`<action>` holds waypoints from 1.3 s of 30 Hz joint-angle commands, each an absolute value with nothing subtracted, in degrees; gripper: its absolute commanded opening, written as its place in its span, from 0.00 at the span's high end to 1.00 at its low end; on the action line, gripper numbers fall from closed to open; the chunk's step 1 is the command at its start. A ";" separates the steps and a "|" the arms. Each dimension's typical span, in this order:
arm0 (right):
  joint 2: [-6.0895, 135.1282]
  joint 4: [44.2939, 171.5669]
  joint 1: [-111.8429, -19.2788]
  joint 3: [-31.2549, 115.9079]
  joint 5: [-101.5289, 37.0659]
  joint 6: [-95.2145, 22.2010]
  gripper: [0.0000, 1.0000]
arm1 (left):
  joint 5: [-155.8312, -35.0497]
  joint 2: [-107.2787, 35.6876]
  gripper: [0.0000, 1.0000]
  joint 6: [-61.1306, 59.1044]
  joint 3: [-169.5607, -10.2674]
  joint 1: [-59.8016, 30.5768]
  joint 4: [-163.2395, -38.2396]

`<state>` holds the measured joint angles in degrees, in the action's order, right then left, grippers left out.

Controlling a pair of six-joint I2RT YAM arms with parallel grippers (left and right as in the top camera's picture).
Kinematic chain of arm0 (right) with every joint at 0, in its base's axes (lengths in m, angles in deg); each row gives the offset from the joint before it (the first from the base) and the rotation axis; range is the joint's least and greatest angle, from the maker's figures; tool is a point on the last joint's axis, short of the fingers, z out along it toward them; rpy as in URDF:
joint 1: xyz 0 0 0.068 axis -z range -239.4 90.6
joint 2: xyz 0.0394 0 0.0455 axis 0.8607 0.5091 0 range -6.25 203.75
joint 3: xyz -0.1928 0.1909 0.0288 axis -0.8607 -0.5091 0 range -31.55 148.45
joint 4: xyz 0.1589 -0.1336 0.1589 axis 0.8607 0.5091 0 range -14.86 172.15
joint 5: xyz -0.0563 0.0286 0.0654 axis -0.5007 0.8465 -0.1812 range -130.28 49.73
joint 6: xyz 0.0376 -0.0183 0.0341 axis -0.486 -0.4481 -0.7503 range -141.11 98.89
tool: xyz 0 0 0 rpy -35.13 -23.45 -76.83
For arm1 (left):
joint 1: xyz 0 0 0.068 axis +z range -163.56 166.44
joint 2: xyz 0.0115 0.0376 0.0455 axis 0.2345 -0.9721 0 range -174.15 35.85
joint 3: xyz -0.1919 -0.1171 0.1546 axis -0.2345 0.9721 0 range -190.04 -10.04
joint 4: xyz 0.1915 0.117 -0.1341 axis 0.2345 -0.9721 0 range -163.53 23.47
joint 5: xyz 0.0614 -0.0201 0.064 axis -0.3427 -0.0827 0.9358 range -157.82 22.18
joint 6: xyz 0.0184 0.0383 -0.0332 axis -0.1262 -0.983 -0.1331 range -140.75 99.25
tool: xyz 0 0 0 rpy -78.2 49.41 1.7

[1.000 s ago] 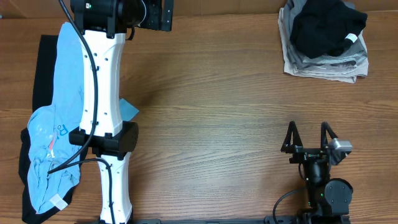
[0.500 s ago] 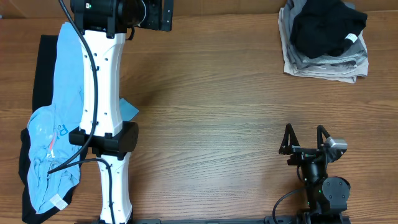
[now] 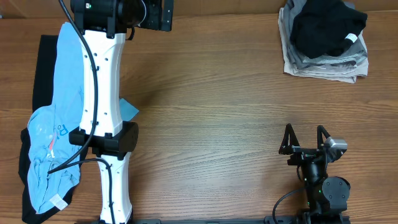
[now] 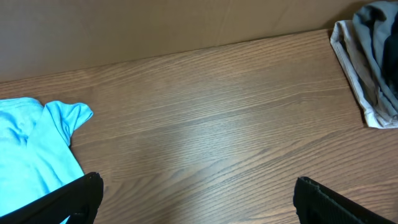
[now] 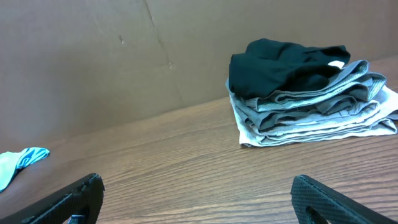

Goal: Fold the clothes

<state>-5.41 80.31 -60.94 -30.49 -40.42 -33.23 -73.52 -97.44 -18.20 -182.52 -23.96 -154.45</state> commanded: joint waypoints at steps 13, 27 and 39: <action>-6.09 79.99 -61.27 -31.10 -39.98 -33.14 0.00 | -73.19 -97.31 0.00 -19.49 -182.59 -24.68 -154.58; -6.09 79.99 -61.27 -31.10 -39.98 -33.14 0.00 | -73.02 -70.82 0.00 -19.58 -150.20 -32.59 -154.69; -6.09 79.99 -61.27 -31.10 -39.98 -33.14 0.00 | -68.97 -50.49 0.00 -19.93 -119.03 -32.13 -128.57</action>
<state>-5.41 80.34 -60.94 -30.49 -40.24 -33.23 -69.93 -53.20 -18.44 -127.75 -33.01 -132.71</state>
